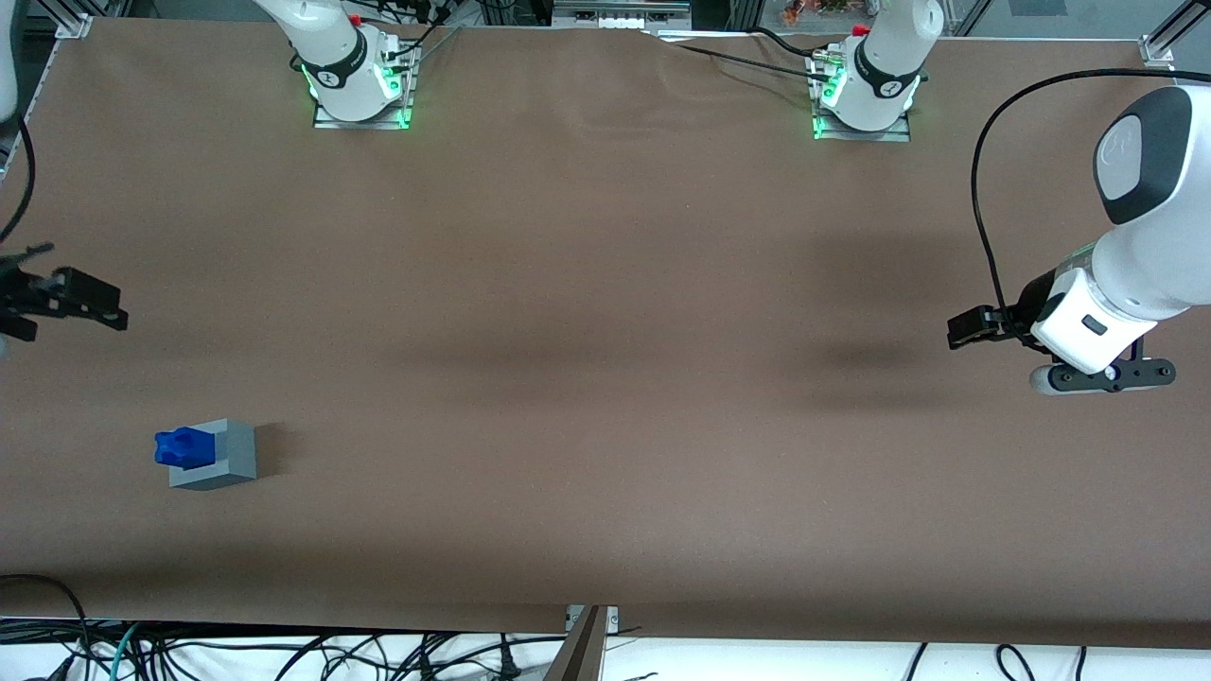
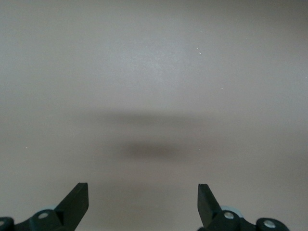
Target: Insert blue part into gray base with right arm
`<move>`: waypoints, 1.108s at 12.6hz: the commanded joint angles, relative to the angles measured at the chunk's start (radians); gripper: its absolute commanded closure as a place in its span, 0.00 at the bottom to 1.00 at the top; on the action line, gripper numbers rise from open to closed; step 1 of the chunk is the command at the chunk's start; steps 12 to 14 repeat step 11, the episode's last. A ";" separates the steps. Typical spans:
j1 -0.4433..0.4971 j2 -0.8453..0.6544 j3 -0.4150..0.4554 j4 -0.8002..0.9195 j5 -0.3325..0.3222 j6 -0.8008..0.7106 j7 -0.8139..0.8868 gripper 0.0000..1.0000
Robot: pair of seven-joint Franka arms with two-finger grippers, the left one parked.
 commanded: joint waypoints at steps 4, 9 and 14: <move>-0.006 -0.163 0.003 -0.262 -0.007 0.047 0.028 0.00; -0.006 -0.144 -0.005 -0.247 -0.010 0.056 0.024 0.00; -0.004 -0.144 -0.003 -0.247 -0.015 0.057 0.021 0.00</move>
